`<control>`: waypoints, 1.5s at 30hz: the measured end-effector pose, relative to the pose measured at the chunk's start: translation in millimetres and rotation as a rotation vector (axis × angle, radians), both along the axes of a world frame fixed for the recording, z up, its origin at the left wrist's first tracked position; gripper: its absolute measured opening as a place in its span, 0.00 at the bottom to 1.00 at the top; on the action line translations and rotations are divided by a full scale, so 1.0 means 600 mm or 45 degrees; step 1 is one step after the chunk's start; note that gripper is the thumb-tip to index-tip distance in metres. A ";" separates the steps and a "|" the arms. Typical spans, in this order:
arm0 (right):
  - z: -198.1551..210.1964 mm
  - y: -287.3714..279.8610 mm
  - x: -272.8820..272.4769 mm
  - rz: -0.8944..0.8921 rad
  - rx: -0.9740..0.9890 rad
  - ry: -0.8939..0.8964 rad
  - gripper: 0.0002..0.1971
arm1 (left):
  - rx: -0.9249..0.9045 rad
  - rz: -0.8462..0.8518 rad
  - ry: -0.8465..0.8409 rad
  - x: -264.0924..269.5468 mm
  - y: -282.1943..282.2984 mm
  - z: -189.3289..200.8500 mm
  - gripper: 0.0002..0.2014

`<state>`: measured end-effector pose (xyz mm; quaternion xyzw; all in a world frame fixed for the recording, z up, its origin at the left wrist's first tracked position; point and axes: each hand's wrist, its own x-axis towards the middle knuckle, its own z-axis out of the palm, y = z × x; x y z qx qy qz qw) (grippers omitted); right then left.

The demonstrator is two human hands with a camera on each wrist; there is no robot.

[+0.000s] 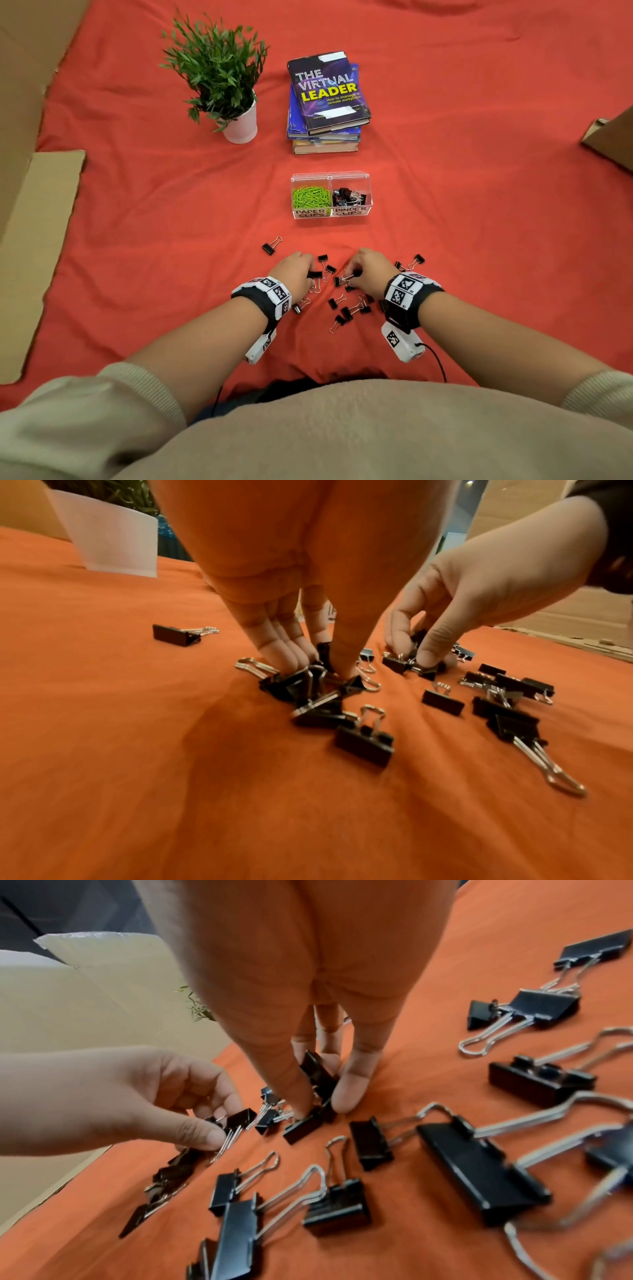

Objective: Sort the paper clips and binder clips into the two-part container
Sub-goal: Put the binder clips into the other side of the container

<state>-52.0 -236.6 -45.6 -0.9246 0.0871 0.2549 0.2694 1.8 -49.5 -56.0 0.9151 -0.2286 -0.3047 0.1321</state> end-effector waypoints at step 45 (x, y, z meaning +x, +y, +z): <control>-0.002 -0.111 -0.036 -0.085 -0.108 0.029 0.18 | -0.249 -0.048 -0.295 0.121 -0.171 0.089 0.16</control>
